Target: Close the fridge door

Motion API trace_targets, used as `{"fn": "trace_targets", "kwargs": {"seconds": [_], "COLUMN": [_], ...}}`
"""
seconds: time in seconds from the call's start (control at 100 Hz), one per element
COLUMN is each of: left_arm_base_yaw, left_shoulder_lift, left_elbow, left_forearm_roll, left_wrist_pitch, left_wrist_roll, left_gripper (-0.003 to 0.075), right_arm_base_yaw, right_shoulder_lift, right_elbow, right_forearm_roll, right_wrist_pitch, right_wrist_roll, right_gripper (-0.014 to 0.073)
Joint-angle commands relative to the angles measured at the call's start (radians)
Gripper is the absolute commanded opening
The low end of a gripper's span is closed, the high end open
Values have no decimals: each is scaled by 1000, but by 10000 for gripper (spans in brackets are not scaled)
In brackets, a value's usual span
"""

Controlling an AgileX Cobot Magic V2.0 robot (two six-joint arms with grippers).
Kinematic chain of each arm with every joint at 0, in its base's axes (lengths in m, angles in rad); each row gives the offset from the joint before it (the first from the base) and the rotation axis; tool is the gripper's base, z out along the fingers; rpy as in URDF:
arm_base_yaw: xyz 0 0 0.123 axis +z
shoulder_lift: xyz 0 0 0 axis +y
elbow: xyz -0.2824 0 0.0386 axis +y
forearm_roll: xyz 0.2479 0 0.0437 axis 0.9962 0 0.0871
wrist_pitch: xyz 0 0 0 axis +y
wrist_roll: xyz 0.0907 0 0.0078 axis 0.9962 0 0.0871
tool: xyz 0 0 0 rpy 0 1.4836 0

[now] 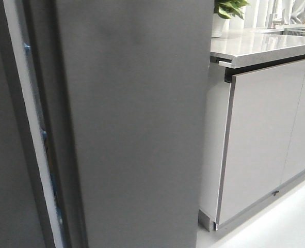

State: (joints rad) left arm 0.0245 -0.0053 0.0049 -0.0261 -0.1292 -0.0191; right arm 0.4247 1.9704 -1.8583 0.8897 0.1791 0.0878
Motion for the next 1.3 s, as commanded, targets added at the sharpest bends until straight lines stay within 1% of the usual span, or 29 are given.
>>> {"fn": "trace_targets", "kwargs": {"seconds": [0.0,0.25,0.44,0.64,0.88,1.1,1.18,1.29], "left_arm_base_yaw": [0,0,-2,-2,-2,-2,-2,-2], "left_shoulder_lift": [-11,-11,-11,-11,-11,-11,-11,-11], "left_elbow": [35,35,35,35,35,35,35,35], "left_forearm_roll": [-4,-4,-4,-4,-4,-4,-4,-4], "left_wrist_pitch": [-72,-72,-72,-72,-72,-72,-72,-72], "left_wrist_roll": [-4,-4,-4,-4,-4,-4,-4,-4], "left_gripper": [-20,-20,-20,-20,-20,-20,-20,-20], "right_arm_base_yaw": [10,25,31,31,31,31,31,31], "right_shoulder_lift": [7,171,255,270,270,283,297,308], "right_elbow": [-118,-329,-413,-420,-420,-420,-420,-420], "right_forearm_roll": [-33,-38,-38,-38,-38,-64,-66,-28], "right_wrist_pitch": [-39,-19,-3,51,57,6,-34,-46], "right_wrist_roll": [-9,-9,-9,-9,-9,-9,-9,5], "right_gripper": [-46,-46,-46,-46,-46,-46,-46,-46]}}
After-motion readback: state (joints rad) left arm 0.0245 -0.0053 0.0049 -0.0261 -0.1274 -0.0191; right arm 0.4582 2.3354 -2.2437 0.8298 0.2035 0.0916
